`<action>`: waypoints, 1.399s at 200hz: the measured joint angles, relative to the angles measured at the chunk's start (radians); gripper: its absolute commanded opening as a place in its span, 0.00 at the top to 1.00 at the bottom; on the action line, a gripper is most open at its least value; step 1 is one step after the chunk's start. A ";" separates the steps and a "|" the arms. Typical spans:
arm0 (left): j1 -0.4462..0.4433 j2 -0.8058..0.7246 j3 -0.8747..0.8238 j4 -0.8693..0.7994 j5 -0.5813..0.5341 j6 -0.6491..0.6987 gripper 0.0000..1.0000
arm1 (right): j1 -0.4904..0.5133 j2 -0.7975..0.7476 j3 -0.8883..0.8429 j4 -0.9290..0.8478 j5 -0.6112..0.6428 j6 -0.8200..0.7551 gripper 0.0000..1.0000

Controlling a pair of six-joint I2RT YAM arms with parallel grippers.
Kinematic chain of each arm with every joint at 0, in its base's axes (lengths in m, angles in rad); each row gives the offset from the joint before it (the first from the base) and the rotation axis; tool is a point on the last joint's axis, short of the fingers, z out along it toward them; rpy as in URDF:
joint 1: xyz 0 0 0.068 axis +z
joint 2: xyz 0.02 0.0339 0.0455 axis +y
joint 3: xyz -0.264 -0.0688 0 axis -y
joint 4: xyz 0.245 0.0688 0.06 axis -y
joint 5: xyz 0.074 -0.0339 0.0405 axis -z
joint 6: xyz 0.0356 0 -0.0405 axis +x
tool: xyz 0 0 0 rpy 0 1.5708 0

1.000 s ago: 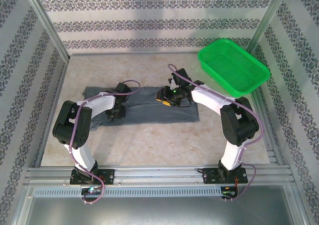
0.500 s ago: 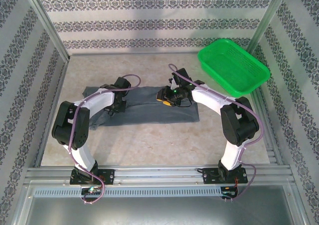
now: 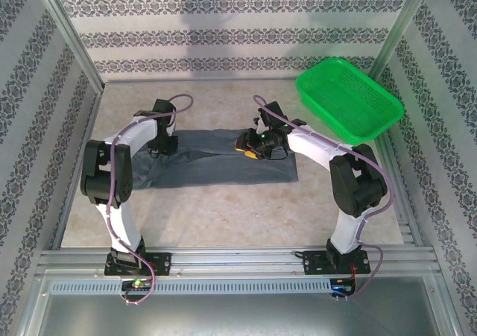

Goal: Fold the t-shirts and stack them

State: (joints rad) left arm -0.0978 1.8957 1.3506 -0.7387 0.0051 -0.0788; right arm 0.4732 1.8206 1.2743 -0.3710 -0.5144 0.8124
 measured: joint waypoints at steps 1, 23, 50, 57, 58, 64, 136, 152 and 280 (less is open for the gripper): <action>0.007 0.006 0.005 0.000 0.003 0.006 0.80 | 0.000 0.000 0.000 0.000 0.000 0.000 0.55; 0.031 0.039 0.038 -0.003 0.009 0.027 0.75 | 0.000 0.000 0.000 0.000 0.000 0.000 0.55; 0.032 0.068 0.082 -0.002 -0.014 0.060 0.56 | 0.000 0.000 -0.008 0.002 0.000 0.000 0.55; 0.033 0.071 0.088 -0.002 -0.024 0.061 0.56 | 0.000 0.000 -0.013 0.002 0.000 0.000 0.55; 0.033 0.072 0.089 -0.002 -0.026 0.060 0.56 | 0.000 0.000 -0.013 0.002 0.000 0.000 0.55; 0.033 0.073 0.090 -0.002 -0.037 0.061 0.56 | 0.000 0.000 -0.018 0.002 0.000 0.000 0.55; 0.033 0.099 0.111 -0.003 -0.215 0.064 0.66 | 0.000 0.000 -0.039 0.001 0.000 0.000 0.55; 0.033 0.097 0.108 -0.002 -0.247 0.058 0.66 | 0.000 0.000 -0.039 0.001 0.000 0.000 0.55; 0.047 -0.227 -0.160 0.005 0.095 -0.664 0.58 | 0.000 -0.025 -0.058 0.092 -0.038 0.005 0.54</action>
State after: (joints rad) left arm -0.0513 1.6684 1.1908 -0.7338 0.0998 -0.7425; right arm 0.4736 1.7954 1.2167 -0.2787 -0.5522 0.8173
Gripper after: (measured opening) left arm 0.412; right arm 0.463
